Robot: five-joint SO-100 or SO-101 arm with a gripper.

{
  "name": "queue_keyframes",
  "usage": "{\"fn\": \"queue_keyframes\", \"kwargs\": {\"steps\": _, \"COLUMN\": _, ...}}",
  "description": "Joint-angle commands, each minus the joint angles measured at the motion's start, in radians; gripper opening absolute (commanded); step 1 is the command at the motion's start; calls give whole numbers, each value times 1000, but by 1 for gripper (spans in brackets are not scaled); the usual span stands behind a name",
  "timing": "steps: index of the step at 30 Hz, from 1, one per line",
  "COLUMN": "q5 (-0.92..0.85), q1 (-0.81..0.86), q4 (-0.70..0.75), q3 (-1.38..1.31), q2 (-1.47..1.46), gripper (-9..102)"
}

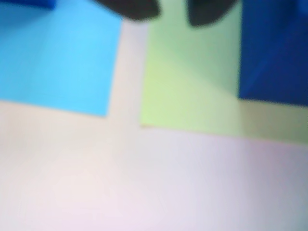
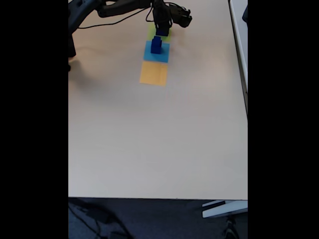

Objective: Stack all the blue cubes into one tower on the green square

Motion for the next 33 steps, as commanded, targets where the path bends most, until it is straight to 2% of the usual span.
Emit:
{"fn": "queue_keyframes", "kwargs": {"steps": 1, "q5": -21, "q1": 18, "q4": -15, "q3": -14, "q2": 146, "gripper": 0}}
{"fn": "queue_keyframes", "kwargs": {"steps": 11, "q5": -52, "q1": 37, "q4": -3, "q3": -17, "q2": 238, "gripper": 0}}
{"fn": "queue_keyframes", "kwargs": {"steps": 19, "q5": -21, "q1": 60, "q4": 109, "q3": -17, "q2": 299, "gripper": 0}}
{"fn": "queue_keyframes", "kwargs": {"steps": 33, "q5": 71, "q1": 60, "q4": 163, "q3": -15, "q2": 290, "gripper": 14}}
